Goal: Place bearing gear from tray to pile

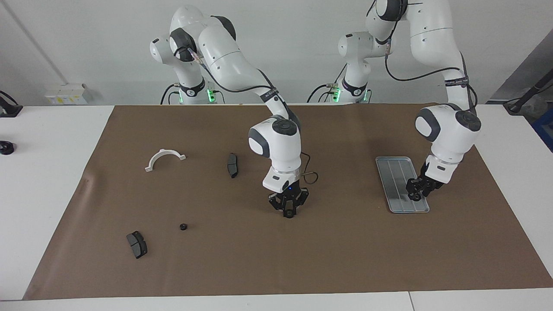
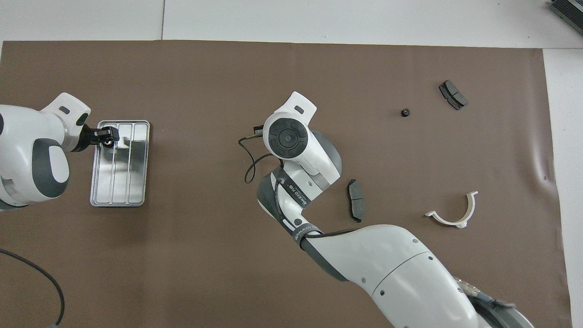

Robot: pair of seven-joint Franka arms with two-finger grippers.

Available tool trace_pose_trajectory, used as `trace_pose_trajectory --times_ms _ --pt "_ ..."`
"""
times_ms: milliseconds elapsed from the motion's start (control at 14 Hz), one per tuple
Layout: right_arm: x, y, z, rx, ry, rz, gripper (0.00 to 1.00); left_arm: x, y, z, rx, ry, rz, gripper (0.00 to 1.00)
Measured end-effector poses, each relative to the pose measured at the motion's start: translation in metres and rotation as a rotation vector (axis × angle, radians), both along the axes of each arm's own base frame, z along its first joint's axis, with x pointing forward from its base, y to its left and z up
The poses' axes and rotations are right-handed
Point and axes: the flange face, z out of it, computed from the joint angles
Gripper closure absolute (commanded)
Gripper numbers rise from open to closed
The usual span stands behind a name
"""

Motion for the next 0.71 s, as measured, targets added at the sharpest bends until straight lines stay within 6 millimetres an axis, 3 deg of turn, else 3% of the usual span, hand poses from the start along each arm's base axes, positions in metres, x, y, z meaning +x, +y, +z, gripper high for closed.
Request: trace_pose_trajectory --times_ms 285,428,570,713 --pt "0.001 -0.003 0.004 -0.024 0.028 -0.012 1.00 -0.006 0.003 -0.009 0.010 -0.040 0.009 0.43" --pt "0.009 -0.016 0.029 -0.031 0.025 -0.039 1.00 -0.006 0.004 -0.009 0.011 -0.041 0.009 0.46" --pt "0.026 -0.056 0.072 -0.028 0.013 -0.101 1.00 -0.006 0.004 -0.009 0.012 -0.043 0.009 0.50" --pt "0.037 -0.114 0.112 -0.039 0.010 -0.133 1.00 -0.006 0.004 -0.009 0.014 -0.043 0.002 0.52"
